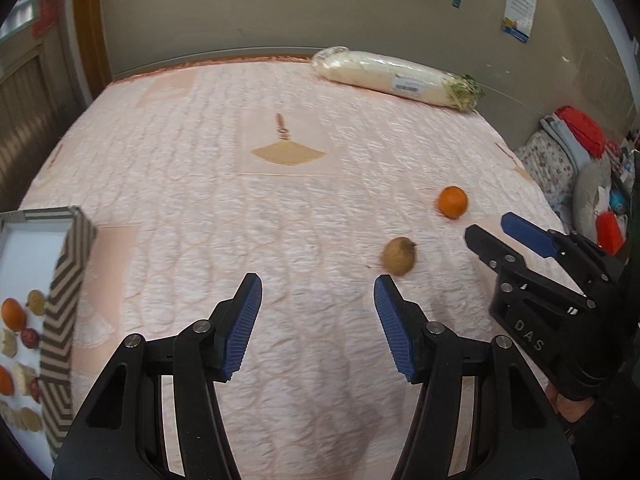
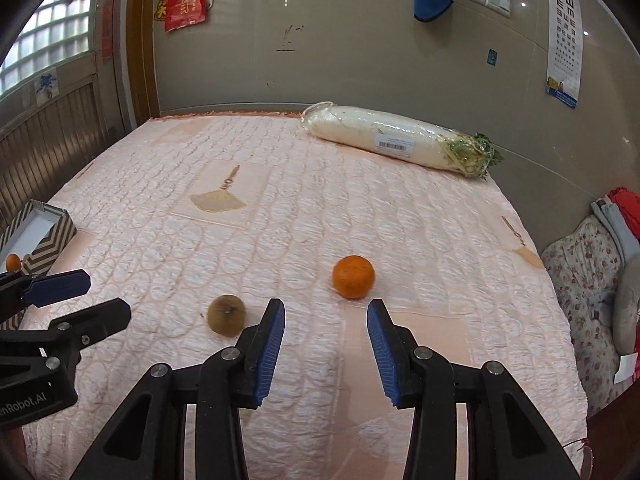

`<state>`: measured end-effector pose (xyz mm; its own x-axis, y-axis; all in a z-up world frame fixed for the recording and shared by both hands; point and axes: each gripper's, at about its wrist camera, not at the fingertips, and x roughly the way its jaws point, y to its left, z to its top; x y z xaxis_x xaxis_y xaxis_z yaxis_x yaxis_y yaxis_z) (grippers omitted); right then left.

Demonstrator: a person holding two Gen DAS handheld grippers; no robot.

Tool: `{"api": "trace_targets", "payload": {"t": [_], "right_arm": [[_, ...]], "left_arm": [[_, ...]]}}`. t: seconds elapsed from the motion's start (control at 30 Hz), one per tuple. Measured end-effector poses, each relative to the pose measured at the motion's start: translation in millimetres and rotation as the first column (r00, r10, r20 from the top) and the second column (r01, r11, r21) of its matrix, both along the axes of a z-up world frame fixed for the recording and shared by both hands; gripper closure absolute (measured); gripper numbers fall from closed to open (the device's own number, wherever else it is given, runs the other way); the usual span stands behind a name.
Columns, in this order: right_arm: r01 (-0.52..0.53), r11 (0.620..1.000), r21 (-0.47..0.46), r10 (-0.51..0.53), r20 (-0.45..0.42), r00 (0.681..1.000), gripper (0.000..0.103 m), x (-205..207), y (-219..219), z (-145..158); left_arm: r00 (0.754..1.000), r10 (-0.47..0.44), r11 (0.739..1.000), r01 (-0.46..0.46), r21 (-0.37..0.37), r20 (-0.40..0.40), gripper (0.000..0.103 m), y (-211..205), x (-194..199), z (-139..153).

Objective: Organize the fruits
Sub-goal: 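Move both tools back toward the brown pear and orange on the bed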

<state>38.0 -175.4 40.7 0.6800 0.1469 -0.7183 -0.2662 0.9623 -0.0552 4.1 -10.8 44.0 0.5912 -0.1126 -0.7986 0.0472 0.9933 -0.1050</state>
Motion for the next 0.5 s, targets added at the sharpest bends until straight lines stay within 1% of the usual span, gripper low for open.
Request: {"api": "trace_targets", "payload": {"t": [0.23, 0.37, 0.5], "right_arm": [[0.012, 1.0, 0.003, -0.012, -0.013, 1.0, 0.062, 6.0, -14.5, -4.1], [0.027, 0.999, 0.024, -0.027, -0.024, 0.999, 0.062, 10.0, -27.2, -4.5], [0.057, 0.997, 0.043, -0.056, -0.023, 0.998, 0.062, 13.6, -41.1, -2.3]], "left_arm": [[0.998, -0.057, 0.998, 0.057, -0.012, -0.019, 0.044, -20.9, 15.4, -8.8], [0.995, -0.093, 0.996, 0.093, -0.011, -0.04, 0.044, -32.4, 26.4, -15.2], [0.993, -0.118, 0.993, 0.119, 0.019, -0.031, 0.044, -43.3, 34.3, -17.0]]}}
